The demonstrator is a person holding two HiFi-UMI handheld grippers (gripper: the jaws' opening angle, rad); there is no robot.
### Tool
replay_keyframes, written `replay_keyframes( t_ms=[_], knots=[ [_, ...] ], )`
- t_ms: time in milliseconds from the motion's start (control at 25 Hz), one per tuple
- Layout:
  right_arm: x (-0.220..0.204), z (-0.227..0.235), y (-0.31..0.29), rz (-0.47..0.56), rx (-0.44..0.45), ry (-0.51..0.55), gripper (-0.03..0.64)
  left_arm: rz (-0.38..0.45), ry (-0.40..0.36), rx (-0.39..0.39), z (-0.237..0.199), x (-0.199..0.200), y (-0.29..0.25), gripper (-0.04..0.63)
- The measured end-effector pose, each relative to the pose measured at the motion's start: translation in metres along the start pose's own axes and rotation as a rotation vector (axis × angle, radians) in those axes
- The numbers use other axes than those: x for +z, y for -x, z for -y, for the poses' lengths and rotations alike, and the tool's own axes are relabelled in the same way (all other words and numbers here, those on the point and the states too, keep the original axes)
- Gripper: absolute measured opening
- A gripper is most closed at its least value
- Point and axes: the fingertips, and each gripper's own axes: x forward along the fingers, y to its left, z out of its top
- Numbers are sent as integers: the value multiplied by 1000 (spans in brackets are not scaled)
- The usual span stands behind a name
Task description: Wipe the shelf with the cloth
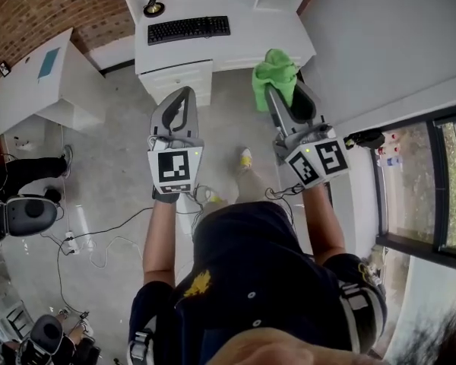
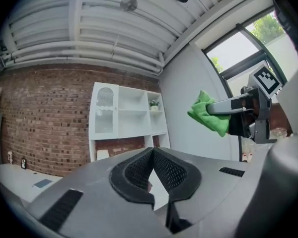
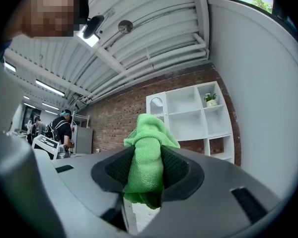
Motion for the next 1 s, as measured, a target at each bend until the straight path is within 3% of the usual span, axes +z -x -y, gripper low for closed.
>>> replay_keyframes(
  t_ms=[320, 760, 920, 1000],
  knots=[
    [0, 12, -23, -6, 6, 7, 153, 3, -10, -17, -6, 6, -27, 18],
    [-6, 84, -98, 24, -18, -53, 153, -17, -16, -24, -35, 11, -121, 18],
    [-4, 118, -131, 44, -42, -22, 153, -22, -20, -20, -46, 11, -164, 18],
    [0, 137, -141, 69, -82, 49, 153, -29, -10, -11, -49, 11, -184, 18]
  ],
)
